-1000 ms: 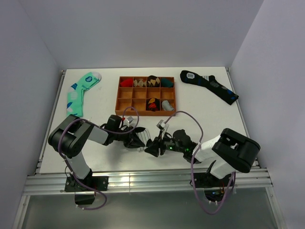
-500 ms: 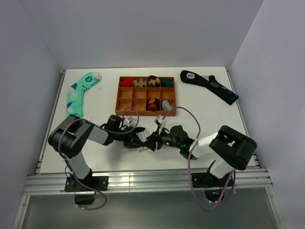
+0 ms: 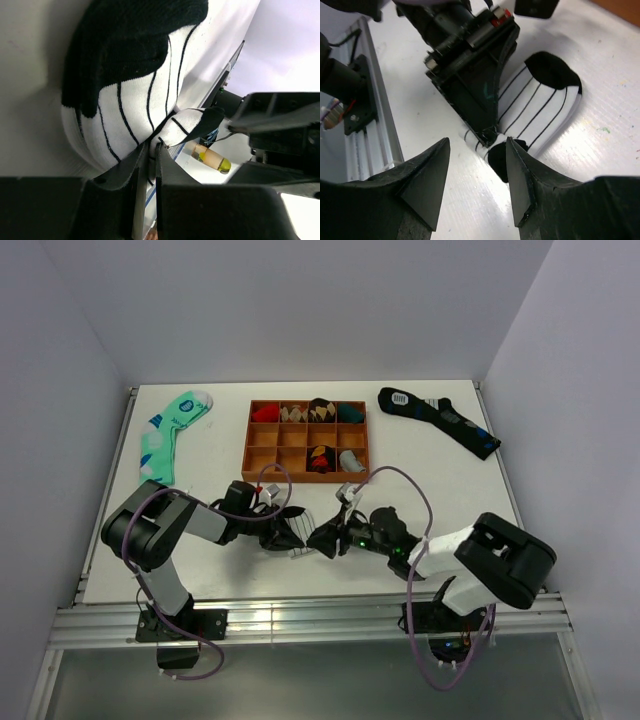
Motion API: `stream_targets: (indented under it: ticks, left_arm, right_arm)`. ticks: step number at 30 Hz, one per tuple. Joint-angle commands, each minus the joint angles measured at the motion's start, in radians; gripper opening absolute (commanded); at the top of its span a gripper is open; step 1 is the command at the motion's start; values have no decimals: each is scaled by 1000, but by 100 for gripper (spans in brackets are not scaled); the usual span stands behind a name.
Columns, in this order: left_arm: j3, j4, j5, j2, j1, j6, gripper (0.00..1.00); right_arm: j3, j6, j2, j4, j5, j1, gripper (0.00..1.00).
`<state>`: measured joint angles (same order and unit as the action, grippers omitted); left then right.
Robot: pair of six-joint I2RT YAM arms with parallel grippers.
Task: Roll the socks
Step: Roll the sock at the center of the board.
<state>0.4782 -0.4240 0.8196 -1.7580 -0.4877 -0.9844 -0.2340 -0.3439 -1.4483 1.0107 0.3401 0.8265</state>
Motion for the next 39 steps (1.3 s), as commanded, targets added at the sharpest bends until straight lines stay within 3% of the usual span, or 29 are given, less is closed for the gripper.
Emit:
stream_targets:
  ticks: [1, 8, 12, 39]
  left_arm:
    - [-75, 294, -270, -83, 5, 133, 0]
    - [-75, 292, -266, -80, 6, 130, 0]
    - [-75, 292, -264, -78, 5, 133, 0]
    - [-66, 304, -278, -81, 6, 148, 0]
  right_arm:
    - [47, -7, 65, 75, -12, -3, 56]
    - [45, -32, -25, 137, 72, -3, 56]
    - [58, -61, -115, 272, 99, -4, 56]
    - [-120, 63, -259, 77, 50, -21, 55]
